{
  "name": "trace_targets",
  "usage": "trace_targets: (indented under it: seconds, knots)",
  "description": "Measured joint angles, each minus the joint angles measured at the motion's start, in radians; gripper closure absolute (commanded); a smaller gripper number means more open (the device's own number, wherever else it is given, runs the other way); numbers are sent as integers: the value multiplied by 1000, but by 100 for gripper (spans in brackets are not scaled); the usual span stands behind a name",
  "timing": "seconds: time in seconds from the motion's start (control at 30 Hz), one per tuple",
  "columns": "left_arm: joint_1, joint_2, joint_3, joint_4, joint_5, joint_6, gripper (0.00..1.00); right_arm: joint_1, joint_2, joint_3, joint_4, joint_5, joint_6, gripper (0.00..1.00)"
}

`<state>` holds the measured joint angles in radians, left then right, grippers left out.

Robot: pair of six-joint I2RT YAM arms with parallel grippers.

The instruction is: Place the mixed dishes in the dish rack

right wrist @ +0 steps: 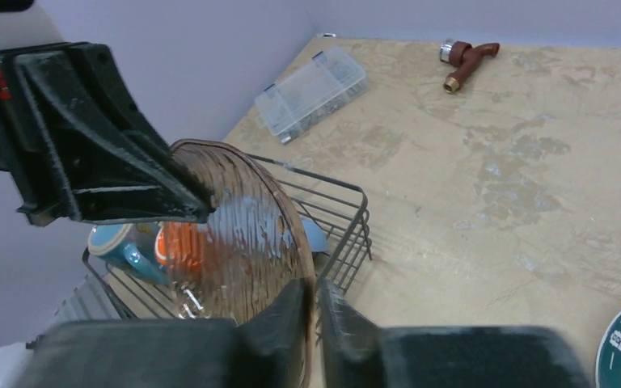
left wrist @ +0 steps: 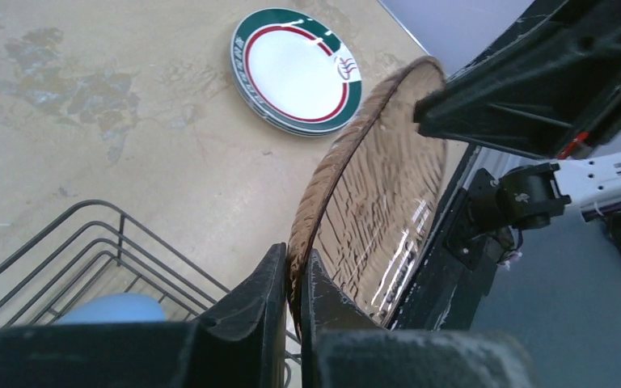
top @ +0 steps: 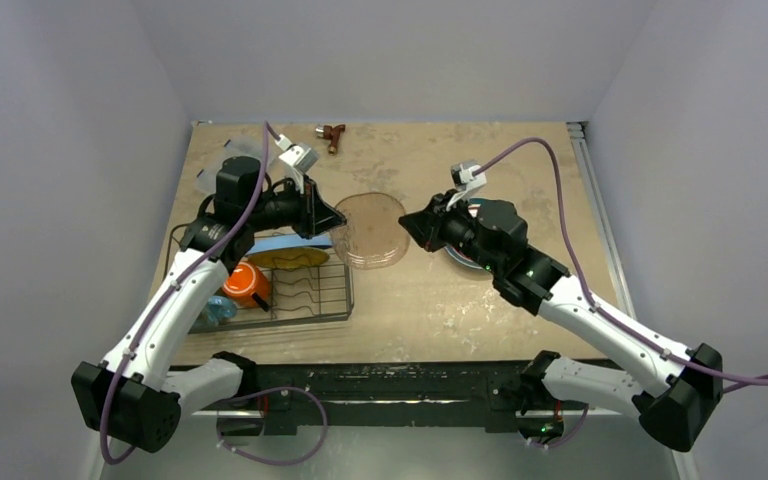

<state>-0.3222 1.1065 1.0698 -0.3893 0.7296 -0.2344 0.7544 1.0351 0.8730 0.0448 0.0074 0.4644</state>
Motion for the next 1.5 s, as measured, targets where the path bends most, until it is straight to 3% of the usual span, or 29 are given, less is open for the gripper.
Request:
trace_targets:
  seconds: [0.07,0.13,0.33,0.57,0.8,0.87,0.93,0.97,1.17,1.27,1.33,1.5]
  knots:
    - [1,0,0,0,-30,10,100,8,5,37,-39,-19,-46,50]
    - [-2,-9,0,-10,-34,20,100,11,19,92,-89,-30,-104,38]
    - [-15,-77,0,-20,-50,70,100,10,119,326,-317,-82,-319,35]
    - [-39,-100,0,-26,-60,109,100,31,168,402,-478,-177,-475,47]
    - [-58,-100,0,-49,-83,142,100,49,177,441,-509,-228,-495,58]
    - [-60,-100,0,-51,-84,147,100,51,187,451,-508,-232,-491,70]
    - [-61,-100,0,-53,-86,150,100,53,198,453,-507,-237,-476,97]
    - [-62,-101,0,-55,-89,150,98,54,206,453,-507,-235,-469,100]
    - [-66,-134,-10,-74,-158,149,57,58,236,452,-503,-204,-409,100]
    - [-66,-199,-39,-48,-257,147,44,70,233,447,-501,-124,-384,100]
    - [-67,-267,-66,-34,-356,145,38,83,220,430,-491,15,-375,100]
    - [-66,-441,-128,-6,-689,133,27,199,212,375,-469,541,-431,100]
